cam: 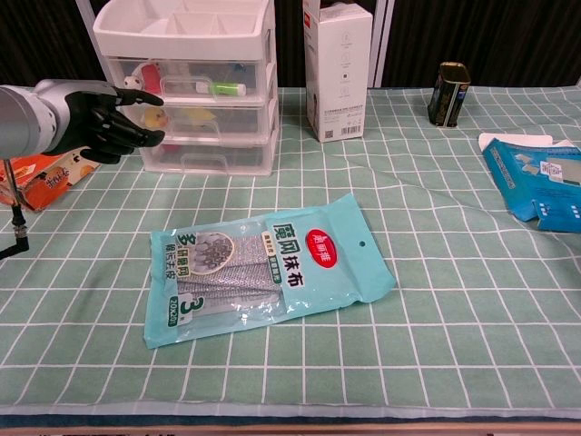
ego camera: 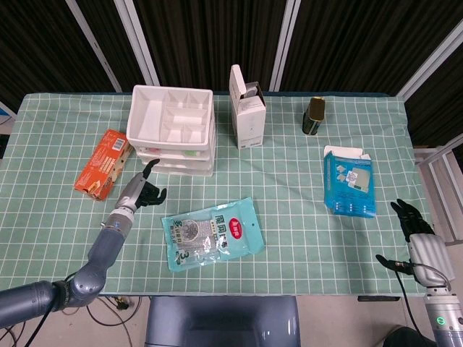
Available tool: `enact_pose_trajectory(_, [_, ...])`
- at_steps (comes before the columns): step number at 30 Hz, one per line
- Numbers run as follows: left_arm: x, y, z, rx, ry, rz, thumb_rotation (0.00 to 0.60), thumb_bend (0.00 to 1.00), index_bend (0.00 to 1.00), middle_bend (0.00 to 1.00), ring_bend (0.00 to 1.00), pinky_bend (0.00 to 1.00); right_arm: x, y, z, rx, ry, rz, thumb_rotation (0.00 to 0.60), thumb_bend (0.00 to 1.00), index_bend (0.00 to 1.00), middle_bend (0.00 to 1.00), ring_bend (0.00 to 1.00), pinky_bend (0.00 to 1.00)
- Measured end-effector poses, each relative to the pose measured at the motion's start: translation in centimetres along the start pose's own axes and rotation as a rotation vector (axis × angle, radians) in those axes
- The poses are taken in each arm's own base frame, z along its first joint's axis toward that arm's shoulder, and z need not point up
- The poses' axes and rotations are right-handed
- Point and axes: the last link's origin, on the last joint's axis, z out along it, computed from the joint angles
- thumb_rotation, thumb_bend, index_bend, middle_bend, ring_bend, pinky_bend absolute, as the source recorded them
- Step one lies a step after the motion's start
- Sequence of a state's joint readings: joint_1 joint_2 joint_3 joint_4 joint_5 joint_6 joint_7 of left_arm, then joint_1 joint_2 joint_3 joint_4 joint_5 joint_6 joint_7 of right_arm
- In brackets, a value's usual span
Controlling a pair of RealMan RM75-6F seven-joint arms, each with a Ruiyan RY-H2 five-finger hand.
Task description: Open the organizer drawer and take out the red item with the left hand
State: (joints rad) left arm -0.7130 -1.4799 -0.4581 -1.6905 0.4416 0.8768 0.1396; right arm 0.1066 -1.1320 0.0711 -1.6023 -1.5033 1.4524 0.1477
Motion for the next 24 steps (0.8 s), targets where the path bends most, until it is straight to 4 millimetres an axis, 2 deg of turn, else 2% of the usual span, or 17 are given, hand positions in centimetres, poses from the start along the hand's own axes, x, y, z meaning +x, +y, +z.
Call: enact_pose_trajectory(24, [-1.5,2.9,1.4,-0.037,-0.06,-0.144,0.6,0.48,0.1,0.98,0.94,1.0,0.0,0.0,0.1,-0.012,-0.01,0.013,0.6,0.0,0.0,0.0,0.0,0.21])
